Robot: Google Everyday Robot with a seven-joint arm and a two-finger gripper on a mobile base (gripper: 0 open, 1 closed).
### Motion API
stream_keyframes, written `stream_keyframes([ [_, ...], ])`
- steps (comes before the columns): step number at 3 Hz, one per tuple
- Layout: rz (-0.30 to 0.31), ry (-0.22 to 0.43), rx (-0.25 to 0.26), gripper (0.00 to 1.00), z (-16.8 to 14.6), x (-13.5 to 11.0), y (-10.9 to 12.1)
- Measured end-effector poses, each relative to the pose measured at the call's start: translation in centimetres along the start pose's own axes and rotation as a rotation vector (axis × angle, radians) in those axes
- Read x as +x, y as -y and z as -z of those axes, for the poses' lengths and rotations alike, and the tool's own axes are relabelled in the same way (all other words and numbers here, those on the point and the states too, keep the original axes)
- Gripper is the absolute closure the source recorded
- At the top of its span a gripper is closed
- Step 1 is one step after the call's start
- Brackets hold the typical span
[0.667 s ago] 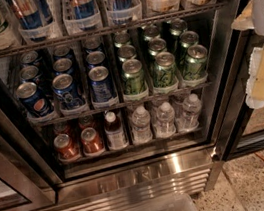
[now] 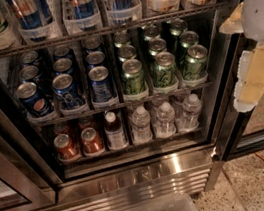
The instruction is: Pick coke can from bottom shelf of fridge
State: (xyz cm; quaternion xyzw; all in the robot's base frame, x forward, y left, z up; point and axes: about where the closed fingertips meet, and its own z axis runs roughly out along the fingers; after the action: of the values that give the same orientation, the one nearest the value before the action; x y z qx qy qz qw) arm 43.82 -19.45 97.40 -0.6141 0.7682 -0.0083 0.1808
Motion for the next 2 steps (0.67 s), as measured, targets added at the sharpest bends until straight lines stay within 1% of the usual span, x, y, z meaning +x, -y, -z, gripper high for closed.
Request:
stream_keyframes([
  [1,0.010,0.127,-0.044,0.00,-1.5,-2.4,-0.6],
  [2,-0.031,0.298,-0.096,0.00,-3.4,-4.9,-1.5],
])
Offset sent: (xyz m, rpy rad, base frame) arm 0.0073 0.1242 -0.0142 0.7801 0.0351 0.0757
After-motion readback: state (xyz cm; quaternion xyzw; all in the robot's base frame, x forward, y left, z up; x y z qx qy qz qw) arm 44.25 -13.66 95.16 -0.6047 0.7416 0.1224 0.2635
